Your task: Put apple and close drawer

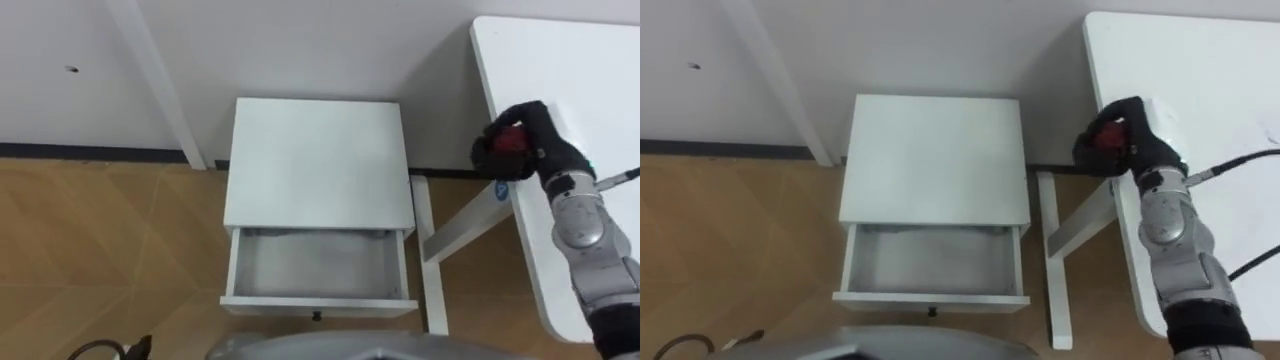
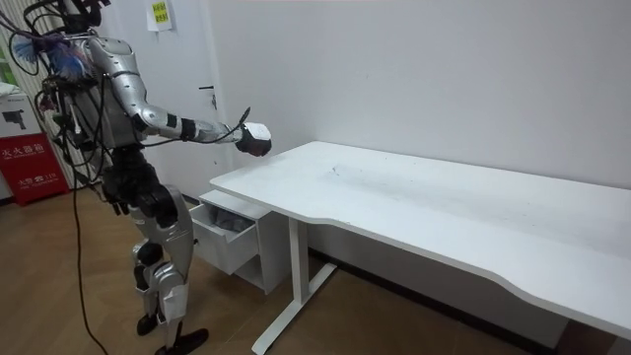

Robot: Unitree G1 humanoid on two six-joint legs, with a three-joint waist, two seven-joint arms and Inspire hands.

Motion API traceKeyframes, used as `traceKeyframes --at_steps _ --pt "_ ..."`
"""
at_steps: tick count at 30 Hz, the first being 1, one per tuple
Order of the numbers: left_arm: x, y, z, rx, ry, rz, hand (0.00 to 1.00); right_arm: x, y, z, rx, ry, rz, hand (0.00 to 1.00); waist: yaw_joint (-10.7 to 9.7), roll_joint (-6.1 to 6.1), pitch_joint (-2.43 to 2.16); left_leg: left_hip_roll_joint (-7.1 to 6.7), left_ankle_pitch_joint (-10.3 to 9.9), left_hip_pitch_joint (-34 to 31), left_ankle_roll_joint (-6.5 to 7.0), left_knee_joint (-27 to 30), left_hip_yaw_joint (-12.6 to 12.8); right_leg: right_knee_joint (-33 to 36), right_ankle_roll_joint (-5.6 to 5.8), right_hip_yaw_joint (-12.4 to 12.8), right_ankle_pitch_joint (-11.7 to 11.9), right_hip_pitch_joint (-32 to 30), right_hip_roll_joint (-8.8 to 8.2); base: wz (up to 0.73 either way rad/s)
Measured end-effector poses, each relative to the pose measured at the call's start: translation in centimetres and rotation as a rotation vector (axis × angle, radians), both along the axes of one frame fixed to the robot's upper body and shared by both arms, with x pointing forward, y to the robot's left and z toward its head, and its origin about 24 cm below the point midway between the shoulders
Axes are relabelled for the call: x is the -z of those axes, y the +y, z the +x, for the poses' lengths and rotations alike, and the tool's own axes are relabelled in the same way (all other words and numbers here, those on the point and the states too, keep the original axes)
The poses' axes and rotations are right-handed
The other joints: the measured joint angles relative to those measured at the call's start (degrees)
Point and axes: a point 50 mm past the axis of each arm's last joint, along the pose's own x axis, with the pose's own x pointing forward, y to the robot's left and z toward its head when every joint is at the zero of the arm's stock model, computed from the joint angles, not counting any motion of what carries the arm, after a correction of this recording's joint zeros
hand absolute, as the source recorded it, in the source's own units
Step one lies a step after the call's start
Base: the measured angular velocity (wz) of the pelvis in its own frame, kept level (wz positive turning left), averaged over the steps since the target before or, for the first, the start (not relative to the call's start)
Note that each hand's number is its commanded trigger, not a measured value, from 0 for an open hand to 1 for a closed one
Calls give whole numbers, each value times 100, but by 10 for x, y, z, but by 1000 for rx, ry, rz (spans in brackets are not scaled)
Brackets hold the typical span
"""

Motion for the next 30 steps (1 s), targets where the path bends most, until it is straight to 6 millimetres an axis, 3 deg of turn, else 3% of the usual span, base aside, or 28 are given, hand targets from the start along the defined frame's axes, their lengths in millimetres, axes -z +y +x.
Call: traceKeyframes --at_steps 6,12,17,27,28,30 --pt "1 -2 2 17 8 -16 0 -10 39 4 -139 -24 56 100 250 -10 -2 -24 6 -102 -3 26 -147 -4 0 -177 0 -28 -7 15" --pt "1 -4 12 47 -8 -30 0 -7 73 1 -305 50 96 100 471 -45 -9 -31 6 -157 -3 19 -233 -13 0 -192 0 -59 -8 9" --pt "1 -6 14 69 1 -47 0 -6 86 -2 -384 103 117 100 550 -27 6 -34 6 -231 -3 17 -251 -16 1 -206 0 -118 -8 0" --pt "3 -10 16 105 23 -36 0 13 103 -16 -474 255 117 100 499 -111 15 -43 7 -347 -2 53 -301 -17 1 -323 0 -190 -20 3" --pt "3 -11 16 110 24 -33 0 13 103 -17 -474 258 117 4 499 -111 15 -43 7 -349 -2 54 -302 -18 1 -335 0 -190 -22 0" --pt "3 -11 16 118 25 -27 0 14 103 -18 -477 267 118 0 494 -108 17 -42 7 -350 -2 55 -301 -18 1 -339 0 -190 -23 0"
